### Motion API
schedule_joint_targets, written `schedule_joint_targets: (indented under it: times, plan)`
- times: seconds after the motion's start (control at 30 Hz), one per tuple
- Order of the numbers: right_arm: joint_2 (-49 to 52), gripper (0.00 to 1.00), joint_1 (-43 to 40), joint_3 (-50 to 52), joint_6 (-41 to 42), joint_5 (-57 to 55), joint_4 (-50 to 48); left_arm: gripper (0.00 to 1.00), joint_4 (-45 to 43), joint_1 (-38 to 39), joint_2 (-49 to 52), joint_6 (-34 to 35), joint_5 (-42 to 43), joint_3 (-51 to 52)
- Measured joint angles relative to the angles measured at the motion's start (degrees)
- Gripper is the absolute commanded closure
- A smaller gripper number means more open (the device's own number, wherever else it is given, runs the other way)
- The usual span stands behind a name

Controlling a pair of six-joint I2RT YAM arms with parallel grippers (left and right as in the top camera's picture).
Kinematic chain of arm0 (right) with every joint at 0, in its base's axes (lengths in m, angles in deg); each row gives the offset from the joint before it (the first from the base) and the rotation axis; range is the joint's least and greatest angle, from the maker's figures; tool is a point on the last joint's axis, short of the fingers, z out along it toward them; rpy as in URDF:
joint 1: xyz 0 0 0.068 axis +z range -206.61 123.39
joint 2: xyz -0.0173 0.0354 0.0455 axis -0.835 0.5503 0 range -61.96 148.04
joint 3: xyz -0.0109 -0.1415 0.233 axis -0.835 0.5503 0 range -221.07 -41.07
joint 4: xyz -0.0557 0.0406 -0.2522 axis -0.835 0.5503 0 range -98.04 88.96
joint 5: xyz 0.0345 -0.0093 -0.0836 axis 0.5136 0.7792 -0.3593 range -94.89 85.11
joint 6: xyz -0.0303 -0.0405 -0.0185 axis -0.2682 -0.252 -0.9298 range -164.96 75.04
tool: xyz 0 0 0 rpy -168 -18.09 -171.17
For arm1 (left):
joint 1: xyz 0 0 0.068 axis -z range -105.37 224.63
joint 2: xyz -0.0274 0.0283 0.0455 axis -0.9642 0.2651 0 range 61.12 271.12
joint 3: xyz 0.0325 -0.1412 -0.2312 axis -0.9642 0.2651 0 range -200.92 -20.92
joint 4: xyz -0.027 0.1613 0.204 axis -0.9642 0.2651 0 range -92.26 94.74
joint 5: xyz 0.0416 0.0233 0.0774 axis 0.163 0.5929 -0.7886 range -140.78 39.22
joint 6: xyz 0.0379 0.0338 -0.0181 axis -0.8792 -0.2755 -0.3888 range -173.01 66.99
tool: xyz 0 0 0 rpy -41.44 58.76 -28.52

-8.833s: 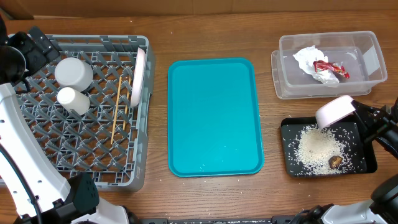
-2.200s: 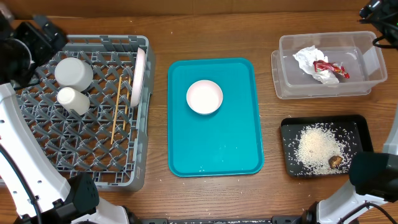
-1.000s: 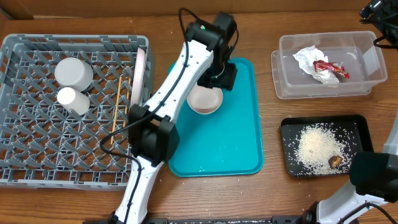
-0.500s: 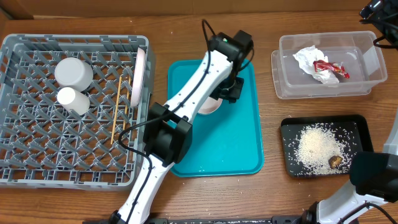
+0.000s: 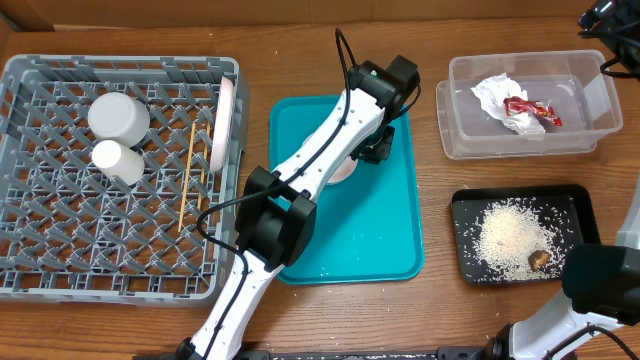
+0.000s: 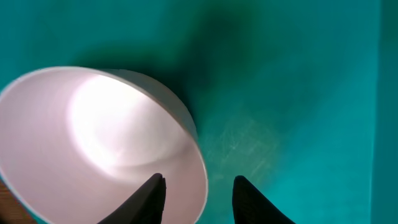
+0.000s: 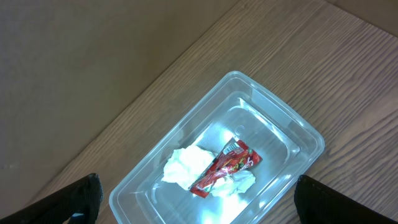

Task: Sort waste into correct bins and load items into the dishwasher
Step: 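Reach the left gripper to the white bowl on the teal tray and grasp it, then lift the bowl with the left gripper and carry it into the rack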

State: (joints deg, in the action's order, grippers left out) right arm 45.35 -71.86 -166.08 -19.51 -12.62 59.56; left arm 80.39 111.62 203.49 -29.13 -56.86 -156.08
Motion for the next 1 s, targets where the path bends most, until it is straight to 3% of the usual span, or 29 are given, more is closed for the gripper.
schedule_joint_targets:
  times: [0.3,0.43,0.57,0.77,1.0]
  plan:
    - [0.0,0.00,0.0,0.0,0.0,0.0,0.0,0.76,-2.0,0.0,0.4,0.2,1.1,6.6]
    - [0.0,0.00,0.0,0.0,0.0,0.0,0.0,0.96,-1.9,0.0,0.4,0.6,1.2,6.5]
    - [0.0,0.00,0.0,0.0,0.0,0.0,0.0,0.96,0.6,0.0,0.5,0.4,1.1,4.3]
    - [0.0,0.00,0.0,0.0,0.0,0.0,0.0,0.96,7.0,-0.1,1.0,0.4,0.7,-7.5]
    - [0.0,0.00,0.0,0.0,0.0,0.0,0.0,0.96,13.8,-2.8,0.3,-1.2,3.7,-29.3]
